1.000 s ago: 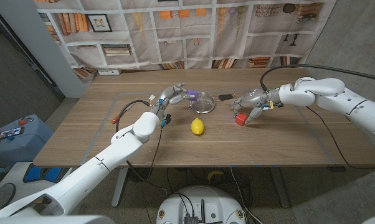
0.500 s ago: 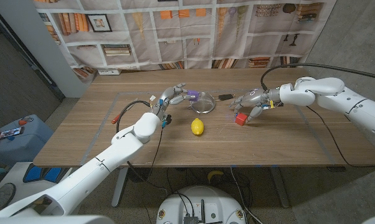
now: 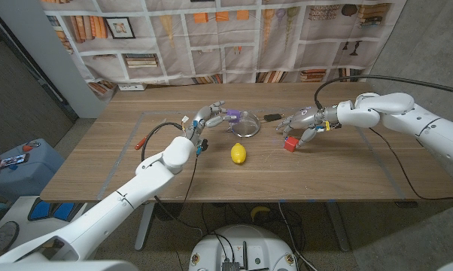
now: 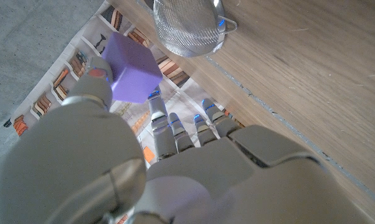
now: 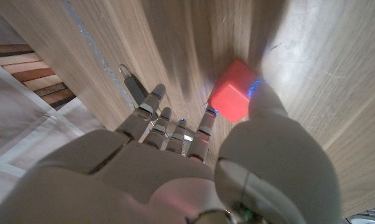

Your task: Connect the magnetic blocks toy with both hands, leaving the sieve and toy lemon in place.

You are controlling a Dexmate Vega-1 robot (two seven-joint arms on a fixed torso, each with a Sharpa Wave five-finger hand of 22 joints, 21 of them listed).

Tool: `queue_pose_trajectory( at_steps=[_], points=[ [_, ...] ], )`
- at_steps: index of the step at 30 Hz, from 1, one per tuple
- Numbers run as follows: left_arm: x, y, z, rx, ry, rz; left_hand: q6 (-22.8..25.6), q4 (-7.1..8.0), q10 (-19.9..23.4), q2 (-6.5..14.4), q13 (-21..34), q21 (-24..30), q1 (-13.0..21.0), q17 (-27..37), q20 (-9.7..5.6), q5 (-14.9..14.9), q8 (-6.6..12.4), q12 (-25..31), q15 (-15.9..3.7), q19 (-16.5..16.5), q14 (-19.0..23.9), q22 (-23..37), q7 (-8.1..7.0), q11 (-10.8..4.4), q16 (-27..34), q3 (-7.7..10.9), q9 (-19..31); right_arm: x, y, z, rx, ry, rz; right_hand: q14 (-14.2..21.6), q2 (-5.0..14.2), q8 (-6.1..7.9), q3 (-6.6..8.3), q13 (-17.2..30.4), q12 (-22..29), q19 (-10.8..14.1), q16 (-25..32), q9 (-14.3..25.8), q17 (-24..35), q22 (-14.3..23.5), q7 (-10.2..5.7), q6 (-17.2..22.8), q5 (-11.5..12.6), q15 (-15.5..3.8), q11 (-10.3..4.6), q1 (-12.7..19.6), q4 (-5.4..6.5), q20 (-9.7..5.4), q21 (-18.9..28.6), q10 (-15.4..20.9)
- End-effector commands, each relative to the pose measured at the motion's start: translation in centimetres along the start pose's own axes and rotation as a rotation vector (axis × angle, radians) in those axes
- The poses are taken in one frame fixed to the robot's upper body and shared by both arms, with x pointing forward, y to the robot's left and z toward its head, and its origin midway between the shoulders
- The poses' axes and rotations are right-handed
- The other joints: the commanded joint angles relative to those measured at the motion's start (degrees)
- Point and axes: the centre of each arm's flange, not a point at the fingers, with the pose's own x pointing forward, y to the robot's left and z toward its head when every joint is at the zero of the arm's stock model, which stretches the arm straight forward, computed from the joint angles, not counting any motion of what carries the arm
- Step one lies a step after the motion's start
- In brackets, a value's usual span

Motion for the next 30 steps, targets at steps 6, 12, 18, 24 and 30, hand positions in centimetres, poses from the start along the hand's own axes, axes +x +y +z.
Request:
queue_pose_trajectory(
  at_steps=[6,12,18,24,30],
  points=[
    [0.5,-0.3,0.1,0.002,-0.001,-0.004,5.2,0.25,0.4,2.5,0.2,0.4,2.0,0.1,0.31,0.5,-0.04,0.1,-0.87,0.1,0.3,0.3,-4.77,0.17,0.1,-0.18,0.3,-0.1,0.3,-0.3,0.013,-0.008,0.005,1.2,0.91,2.35,-1.28,0.1,0.6,1.8,0.8,0.7,0.6,0.2,-0.05,4.7,0.7,-5.05,-0.22,1.0,0.33,-4.58,0.2,2.6],
    [0.4,-0.5,0.1,-0.002,-0.002,-0.001,5.3,0.25,0.5,2.5,0.2,0.4,2.0,0.1,0.27,0.5,-0.06,0.1,-0.9,0.1,0.3,0.3,-4.78,0.05,0.1,-0.22,0.3,-0.2,0.3,-0.2,0.013,-0.003,0.008,1.2,2.08,3.7,-1.88,0.1,0.4,2.0,1.0,1.0,1.1,0.2,-0.05,7.5,0.9,-5.57,-0.64,0.6,0.91,-4.99,0.0,3.2],
    [0.5,-0.6,0.0,-0.007,-0.001,0.0,5.4,0.24,0.4,2.6,0.2,0.4,2.0,0.1,0.32,0.5,-0.09,0.1,-0.92,0.1,0.3,0.3,-4.86,0.04,0.1,-0.26,0.3,-0.4,0.3,-0.2,0.021,0.006,0.006,1.4,3.02,5.03,-2.3,0.0,0.6,2.4,1.2,1.2,1.4,0.1,-0.05,10.3,1.0,-5.49,-0.78,0.7,1.09,-4.94,0.0,4.4],
    [0.9,-0.6,0.1,-0.004,-0.009,-0.007,5.5,0.21,0.5,2.6,0.2,0.4,2.0,0.1,0.35,0.5,-0.09,0.1,-0.9,0.2,0.3,0.3,-4.96,0.02,0.1,-0.3,0.4,-0.8,0.1,-0.3,0.041,0.023,-0.002,1.6,3.89,6.08,-2.64,0.0,0.8,2.7,1.4,1.4,1.6,0.1,-0.11,12.6,1.0,-5.58,-1.14,0.6,1.23,-5.17,-0.1,5.8],
    [1.1,-0.7,0.1,-0.012,-0.012,-0.008,5.5,0.19,0.5,2.6,0.2,0.4,2.1,0.1,0.31,0.5,-0.16,0.1,-0.91,0.1,0.3,0.3,-4.87,0.05,0.1,-0.34,0.4,-1.3,-0.1,-0.5,0.092,0.057,-0.026,1.8,4.46,6.98,-3.07,-0.1,0.8,2.9,1.5,1.5,1.8,0.1,-0.14,14.6,0.9,-5.74,-1.33,0.6,1.27,-5.38,-0.2,6.7]
  ],
)
